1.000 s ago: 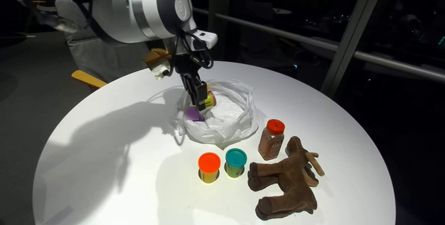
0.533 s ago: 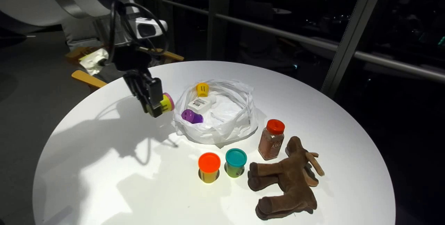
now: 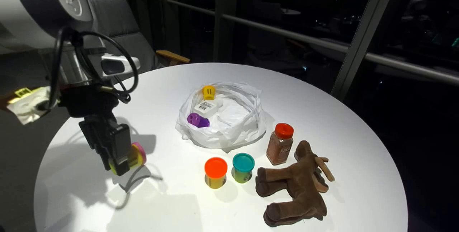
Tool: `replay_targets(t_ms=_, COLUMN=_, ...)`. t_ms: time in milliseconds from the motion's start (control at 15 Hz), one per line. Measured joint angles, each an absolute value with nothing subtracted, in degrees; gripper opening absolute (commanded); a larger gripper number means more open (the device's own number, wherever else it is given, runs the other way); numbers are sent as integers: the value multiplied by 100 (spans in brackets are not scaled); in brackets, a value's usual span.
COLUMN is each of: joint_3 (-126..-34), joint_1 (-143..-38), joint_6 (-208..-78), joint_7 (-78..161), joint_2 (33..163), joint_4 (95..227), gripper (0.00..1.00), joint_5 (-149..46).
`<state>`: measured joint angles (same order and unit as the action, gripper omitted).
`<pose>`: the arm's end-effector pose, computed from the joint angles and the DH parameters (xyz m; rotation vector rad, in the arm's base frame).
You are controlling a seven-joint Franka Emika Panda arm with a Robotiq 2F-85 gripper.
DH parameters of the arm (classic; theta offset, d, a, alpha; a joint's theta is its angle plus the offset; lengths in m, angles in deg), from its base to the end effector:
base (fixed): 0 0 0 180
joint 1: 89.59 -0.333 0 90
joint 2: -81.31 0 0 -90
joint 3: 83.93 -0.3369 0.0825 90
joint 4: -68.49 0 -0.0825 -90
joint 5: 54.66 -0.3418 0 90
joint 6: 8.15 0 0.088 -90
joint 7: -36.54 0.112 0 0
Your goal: Pick up all the objects from the plastic bag and put them on the table.
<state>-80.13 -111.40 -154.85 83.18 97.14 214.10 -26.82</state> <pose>0.3920 0.1320 0.2059 2.8083 -0.0799 -0.1297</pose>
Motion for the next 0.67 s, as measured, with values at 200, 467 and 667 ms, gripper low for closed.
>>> replay_targets(t_ms=200, joint_3=-7877, joint_1=-11026, joint_6=-15550, joint_7=8339, joint_2=10326, joint_4=21094, gripper=18, joint_5=-2163)
replay_targets(t_ms=467, joint_3=-7679, joint_1=-10969, joint_6=-15489, joint_7=8323, joint_2=11124, joint_4=20387, gripper=18, joint_5=-2056)
replay_targets(t_ms=667, joint_3=-7594, joint_1=-10990, joint_6=-15405, joint_7=8327, joint_2=11232, joint_4=20145, gripper=75, joint_5=-2052)
